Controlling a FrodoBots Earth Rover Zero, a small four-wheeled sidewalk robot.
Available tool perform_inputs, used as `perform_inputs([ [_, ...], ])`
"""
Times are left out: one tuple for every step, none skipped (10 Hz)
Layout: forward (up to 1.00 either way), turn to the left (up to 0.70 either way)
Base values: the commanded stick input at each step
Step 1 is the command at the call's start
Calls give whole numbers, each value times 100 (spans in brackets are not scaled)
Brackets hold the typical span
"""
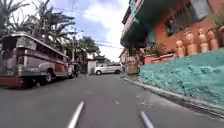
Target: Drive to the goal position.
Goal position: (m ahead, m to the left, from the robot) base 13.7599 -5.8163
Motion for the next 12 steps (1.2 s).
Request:
perform_inputs([
  [100,0],
  [100,0],
  [100,0],
  [100,0],
  [100,0],
  [100,0],
  [100,0],
  [100,0],
  [100,-13],
  [100,-34],
  [100,-6],
  [100,0],
])
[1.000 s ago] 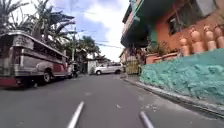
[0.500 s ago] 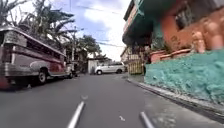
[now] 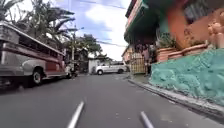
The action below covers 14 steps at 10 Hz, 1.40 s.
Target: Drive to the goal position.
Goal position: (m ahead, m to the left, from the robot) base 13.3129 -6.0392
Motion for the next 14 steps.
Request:
perform_inputs([
  [100,0],
  [100,0],
  [100,0],
  [100,0],
  [100,0],
  [100,0],
  [100,0],
  [100,0],
  [100,0],
  [100,0],
  [100,0],
  [100,0],
  [100,0],
  [100,0],
])
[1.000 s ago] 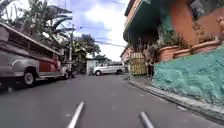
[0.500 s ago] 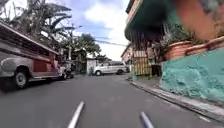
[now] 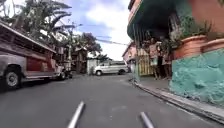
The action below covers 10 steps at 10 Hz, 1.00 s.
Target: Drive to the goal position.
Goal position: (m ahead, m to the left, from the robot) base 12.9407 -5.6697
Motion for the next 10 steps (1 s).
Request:
perform_inputs([
  [100,0],
  [100,0],
  [100,0],
  [100,0],
  [100,0],
  [100,0],
  [100,0],
  [100,0],
  [100,0],
  [100,0],
])
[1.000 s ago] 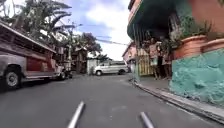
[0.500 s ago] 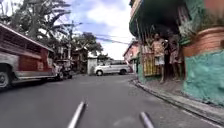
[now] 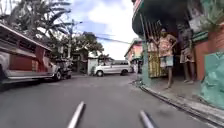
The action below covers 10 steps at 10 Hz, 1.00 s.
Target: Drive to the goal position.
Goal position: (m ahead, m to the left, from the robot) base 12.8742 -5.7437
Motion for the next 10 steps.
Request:
perform_inputs([
  [100,0],
  [100,0],
  [100,0],
  [100,0],
  [100,0],
  [100,0],
  [100,0],
  [100,0],
  [100,0],
  [100,0],
])
